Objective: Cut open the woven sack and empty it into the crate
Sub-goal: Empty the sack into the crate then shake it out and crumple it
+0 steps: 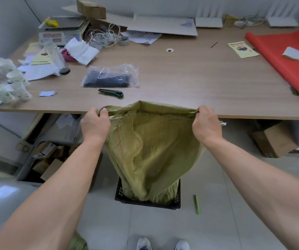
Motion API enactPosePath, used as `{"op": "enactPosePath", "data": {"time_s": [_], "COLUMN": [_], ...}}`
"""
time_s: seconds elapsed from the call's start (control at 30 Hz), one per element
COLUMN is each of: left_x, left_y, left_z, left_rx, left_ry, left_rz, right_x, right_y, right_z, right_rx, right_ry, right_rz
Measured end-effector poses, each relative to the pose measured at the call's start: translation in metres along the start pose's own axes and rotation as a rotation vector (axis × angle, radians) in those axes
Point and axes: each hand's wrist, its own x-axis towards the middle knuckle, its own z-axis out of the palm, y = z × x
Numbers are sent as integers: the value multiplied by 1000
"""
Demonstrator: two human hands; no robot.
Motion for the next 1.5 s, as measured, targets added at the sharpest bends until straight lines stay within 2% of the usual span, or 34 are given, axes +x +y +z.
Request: {"op": "enactPosePath", "data": {"time_s": [0.17, 0.27, 0.4, 0.57, 0.7, 0.83, 0.97, 1.13, 1.27, 1.4, 1.5], "left_x": [2, -3, -4, -3, -1, -4, -5, -7, -1, -3, 6], "left_y": [2, -4, 5, 7, 18, 17, 32, 29, 43, 47, 53], "left_z": [-9, -10, -19, -29, -40, -40, -53, -44, -56, -59, -67], "left_rx": [-26, 10, -6, 75, 39, 83, 9, 71, -4, 70, 48], "left_ry": [68, 51, 117, 110, 192, 164, 273, 152, 247, 167, 216], "left_rz": [4, -21, 122, 126, 153, 135, 172, 130, 174, 165, 184], "right_x": [-1, -6, -9, -7, 0, -1, 6, 2, 12, 12, 16], "right_y": [-3, -3, -9, -8, -16, -18, -21, -21, -32, -36, -42], "right_z": [-11, -13, -23, -32, -48, -49, -61, -58, -73, -77, -87], "right_rx": [19, -24, 54, -34, 19, -66, -8, -97, -27, -104, -91], "right_ry": [49, -3, 83, -25, 68, 21, 135, 53, 149, 65, 88], "right_rz": [-12, -19, -70, -26, -38, -19, -61, -36, -80, -59, -82]}}
